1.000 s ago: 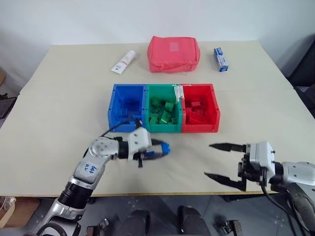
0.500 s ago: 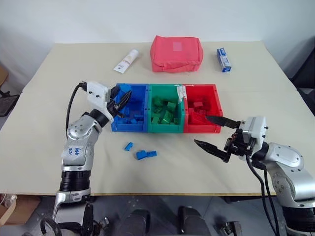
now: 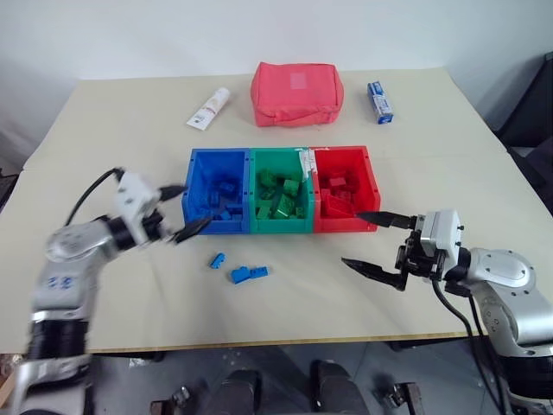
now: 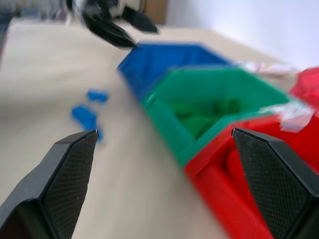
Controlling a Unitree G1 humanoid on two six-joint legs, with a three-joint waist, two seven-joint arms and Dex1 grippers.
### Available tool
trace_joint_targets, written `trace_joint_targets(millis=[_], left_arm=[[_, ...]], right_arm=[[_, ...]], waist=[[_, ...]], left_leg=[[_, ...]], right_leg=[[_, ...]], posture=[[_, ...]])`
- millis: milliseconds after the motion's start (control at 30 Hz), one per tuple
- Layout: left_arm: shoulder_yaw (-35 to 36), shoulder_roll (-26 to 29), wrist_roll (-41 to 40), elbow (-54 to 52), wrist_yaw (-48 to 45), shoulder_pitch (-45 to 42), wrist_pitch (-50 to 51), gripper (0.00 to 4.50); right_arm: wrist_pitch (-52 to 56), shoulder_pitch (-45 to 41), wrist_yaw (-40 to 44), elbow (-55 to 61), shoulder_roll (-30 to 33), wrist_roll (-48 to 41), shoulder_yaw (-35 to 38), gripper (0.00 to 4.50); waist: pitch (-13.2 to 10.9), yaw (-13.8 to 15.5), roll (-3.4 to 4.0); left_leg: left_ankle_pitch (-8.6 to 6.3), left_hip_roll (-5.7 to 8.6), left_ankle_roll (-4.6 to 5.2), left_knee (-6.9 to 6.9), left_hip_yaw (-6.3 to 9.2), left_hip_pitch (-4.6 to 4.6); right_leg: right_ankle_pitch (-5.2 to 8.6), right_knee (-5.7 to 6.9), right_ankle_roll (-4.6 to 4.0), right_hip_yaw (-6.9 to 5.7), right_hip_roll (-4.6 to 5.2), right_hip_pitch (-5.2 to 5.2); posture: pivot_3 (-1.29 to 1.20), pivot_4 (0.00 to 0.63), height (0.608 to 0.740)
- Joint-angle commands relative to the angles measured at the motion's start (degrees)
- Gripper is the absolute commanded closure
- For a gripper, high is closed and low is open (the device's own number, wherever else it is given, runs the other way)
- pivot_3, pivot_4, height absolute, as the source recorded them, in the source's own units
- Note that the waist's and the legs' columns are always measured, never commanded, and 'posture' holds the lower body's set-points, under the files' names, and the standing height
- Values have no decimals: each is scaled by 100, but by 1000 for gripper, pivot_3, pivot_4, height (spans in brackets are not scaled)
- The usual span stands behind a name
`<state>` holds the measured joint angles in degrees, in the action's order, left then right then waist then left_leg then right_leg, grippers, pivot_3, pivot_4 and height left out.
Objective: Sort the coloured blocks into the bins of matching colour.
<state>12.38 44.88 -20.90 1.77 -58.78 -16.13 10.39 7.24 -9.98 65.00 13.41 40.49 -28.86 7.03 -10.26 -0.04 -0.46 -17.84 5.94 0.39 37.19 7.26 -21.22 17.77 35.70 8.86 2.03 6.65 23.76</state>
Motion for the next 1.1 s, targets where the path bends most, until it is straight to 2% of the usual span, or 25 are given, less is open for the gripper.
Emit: trace_joint_targets(millis=[33, 233, 333, 533, 667, 733, 900, 1000, 1100], left_arm=[[16, 619, 233, 336, -945, 273, -920, 11], [-196, 785, 415, 538, -1220, 274, -1469, 11], [-779, 593, 331, -459, -1212, 398, -896, 11], [-1857, -39, 746, -1944, -107, -96, 880, 11], [-2421, -340, 1320, -2151, 616, -376, 1923, 11], [-2679, -374, 1444, -2142, 636, -533, 2199, 11], [-3098, -402, 1726, -1982, 627, -805, 2333, 11], [-3213, -565, 1767, -1803, 681, -910, 2278, 557], [-3368, -659, 1875, -1736, 695, -925, 2286, 1519]], right_arm=[[-223, 16, 438, -56, 218, 5, -15, 0], [-434, 49, 845, -329, 417, 153, -95, 0], [-345, 87, 858, -226, 412, 113, -136, 0], [-310, 162, 823, -81, 426, 137, -201, 0], [-279, 211, 722, 46, 387, 164, -238, 0], [-261, 254, 665, 128, 361, 183, -275, 0], [-222, 341, 553, 284, 325, 194, -348, 0], [-235, 409, 473, 323, 358, 189, -317, 0], [-246, 484, 418, 366, 384, 186, -289, 0]], waist=[[0, 20, 0], [0, 116, 1], [0, 126, 1], [-1, 142, 0], [-1, 118, 0], [-1, 119, 0], [-1, 146, 0], [-1, 154, 0], [-1, 155, 0]], left_leg=[[0, -1, 0, 1, 0, 2], [-1, 1, 2, 5, 4, 3], [-1, -1, 3, 0, 4, 1], [-5, 0, 9, 6, 2, -5], [-4, -2, 6, 10, -6, 2], [-2, -6, 3, 10, -6, 3], [0, -5, -1, 12, -5, 2], [0, -3, 0, 13, -4, 1], [0, -2, 0, 16, -4, 1]], right_leg=[[0, -4, 0, -1, 0, -4], [-6, -7, -3, -5, 3, -12], [-6, -6, -4, -5, 2, -8], [-6, -5, -3, -3, -1, -7], [-7, 6, -3, 6, -6, -6], [-7, 9, -3, 6, -11, -4], [-6, 11, -3, 5, -9, -3], [-6, 10, -3, 5, -7, -3], [-6, 10, -3, 4, -7, -5]], posture=[[0, 150, 740], [0, 150, 740], [0, 150, 740], [0, 150, 740], [0, 150, 740], [0, 150, 740], [0, 150, 740], [0, 150, 740], [0, 150, 740]])
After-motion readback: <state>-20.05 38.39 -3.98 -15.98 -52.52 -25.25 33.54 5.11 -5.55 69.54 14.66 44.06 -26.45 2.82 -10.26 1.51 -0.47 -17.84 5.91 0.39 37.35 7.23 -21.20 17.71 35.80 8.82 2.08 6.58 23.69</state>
